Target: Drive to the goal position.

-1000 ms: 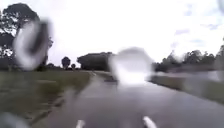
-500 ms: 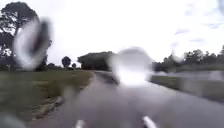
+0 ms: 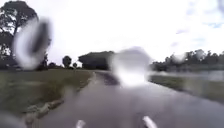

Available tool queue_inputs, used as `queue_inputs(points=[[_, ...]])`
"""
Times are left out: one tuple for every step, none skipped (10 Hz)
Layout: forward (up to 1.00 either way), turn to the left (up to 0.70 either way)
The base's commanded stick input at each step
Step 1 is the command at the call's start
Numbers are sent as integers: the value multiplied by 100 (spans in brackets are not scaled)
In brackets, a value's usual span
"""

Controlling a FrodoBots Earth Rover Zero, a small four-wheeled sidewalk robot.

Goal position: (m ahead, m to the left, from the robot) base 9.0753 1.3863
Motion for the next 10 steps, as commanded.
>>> queue_inputs(points=[[85,0],[85,0],[85,0],[85,0],[85,0],[85,0],[85,0],[85,0],[85,0],[85,0]])
